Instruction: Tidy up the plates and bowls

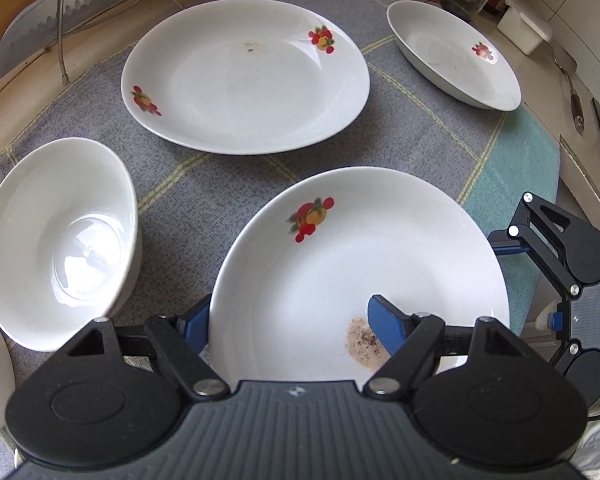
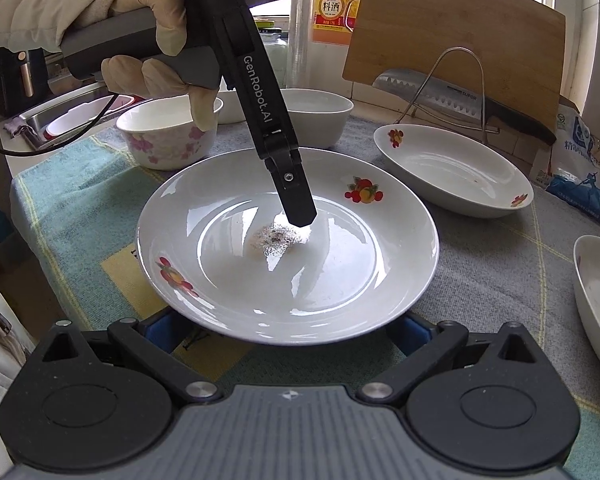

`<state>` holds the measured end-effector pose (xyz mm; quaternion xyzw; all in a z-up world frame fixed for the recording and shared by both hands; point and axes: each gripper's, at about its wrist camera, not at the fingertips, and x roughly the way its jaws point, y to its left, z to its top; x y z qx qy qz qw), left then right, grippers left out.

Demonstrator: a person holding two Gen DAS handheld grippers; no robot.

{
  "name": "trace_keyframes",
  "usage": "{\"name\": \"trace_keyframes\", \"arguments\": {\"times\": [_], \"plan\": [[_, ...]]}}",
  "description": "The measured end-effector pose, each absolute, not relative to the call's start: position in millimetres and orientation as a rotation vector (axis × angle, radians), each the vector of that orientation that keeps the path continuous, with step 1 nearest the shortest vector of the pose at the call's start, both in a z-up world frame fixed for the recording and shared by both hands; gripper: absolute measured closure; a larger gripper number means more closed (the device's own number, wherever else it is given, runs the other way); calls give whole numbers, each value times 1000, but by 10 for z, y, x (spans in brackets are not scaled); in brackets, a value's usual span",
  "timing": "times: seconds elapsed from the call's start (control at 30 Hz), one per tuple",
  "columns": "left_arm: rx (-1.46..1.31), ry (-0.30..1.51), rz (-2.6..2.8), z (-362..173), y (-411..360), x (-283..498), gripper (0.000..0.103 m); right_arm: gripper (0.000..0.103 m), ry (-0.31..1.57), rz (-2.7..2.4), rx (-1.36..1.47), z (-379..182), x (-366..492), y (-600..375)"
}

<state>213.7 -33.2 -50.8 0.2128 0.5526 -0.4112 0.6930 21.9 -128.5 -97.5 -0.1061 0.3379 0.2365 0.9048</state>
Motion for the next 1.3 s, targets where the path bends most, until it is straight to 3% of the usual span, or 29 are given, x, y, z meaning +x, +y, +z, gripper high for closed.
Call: {"name": "trace_keyframes", "arguments": {"times": [0.7, 1.3], "plan": [[488, 1233, -921, -503, -380, 2132, 24, 0, 760, 498, -213, -925, 303, -1281], [455, 1180, -914, -188, -715, 2066, 24, 0, 753, 534, -222, -639, 330, -1728]]}}
